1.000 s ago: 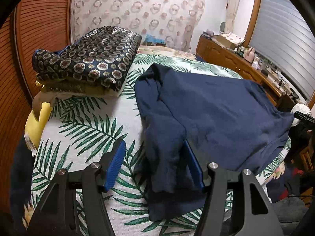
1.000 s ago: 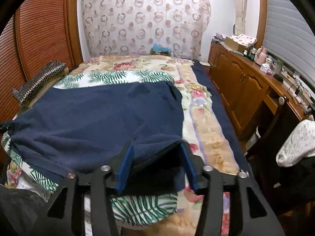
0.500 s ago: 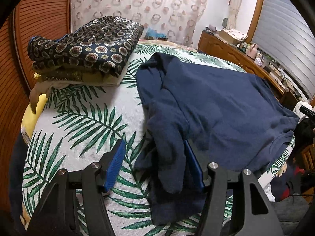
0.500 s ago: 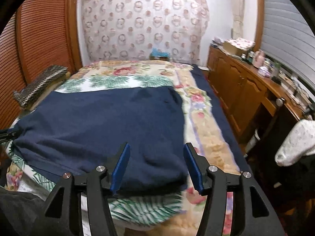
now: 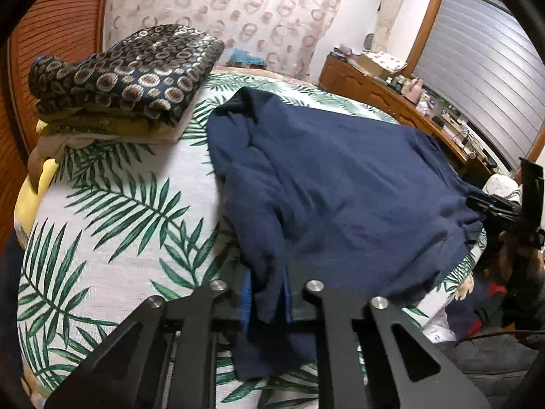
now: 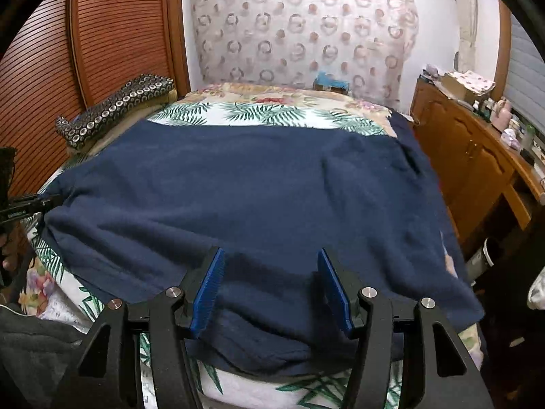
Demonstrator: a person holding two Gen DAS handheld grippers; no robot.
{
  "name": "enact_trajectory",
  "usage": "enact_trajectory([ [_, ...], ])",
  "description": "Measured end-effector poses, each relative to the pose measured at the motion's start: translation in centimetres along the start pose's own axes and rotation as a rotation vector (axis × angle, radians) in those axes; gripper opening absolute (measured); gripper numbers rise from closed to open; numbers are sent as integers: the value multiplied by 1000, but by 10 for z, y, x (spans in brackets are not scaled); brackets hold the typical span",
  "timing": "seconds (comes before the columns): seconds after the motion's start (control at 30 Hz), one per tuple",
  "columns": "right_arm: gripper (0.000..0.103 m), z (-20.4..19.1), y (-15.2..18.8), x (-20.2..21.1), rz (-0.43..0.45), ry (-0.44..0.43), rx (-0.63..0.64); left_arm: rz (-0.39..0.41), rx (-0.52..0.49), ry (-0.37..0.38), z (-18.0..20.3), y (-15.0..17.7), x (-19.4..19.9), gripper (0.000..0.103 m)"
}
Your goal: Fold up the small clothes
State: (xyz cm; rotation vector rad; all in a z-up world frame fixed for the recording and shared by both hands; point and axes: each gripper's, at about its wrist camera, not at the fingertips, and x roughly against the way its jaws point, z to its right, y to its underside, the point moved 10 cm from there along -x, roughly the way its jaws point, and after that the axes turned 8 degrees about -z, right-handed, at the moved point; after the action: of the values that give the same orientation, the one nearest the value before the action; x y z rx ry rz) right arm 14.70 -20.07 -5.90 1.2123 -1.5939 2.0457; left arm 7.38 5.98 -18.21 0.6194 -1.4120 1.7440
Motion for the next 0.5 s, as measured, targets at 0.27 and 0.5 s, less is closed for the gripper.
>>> enact_trajectory([
  [0.27, 59, 12, 1, 1, -1, -24, -42, 103, -88, 156, 68, -55, 40, 12],
  [0.5, 59, 28, 4, 8, 26, -9, -93, 143, -260, 266, 168, -119, 43, 11],
])
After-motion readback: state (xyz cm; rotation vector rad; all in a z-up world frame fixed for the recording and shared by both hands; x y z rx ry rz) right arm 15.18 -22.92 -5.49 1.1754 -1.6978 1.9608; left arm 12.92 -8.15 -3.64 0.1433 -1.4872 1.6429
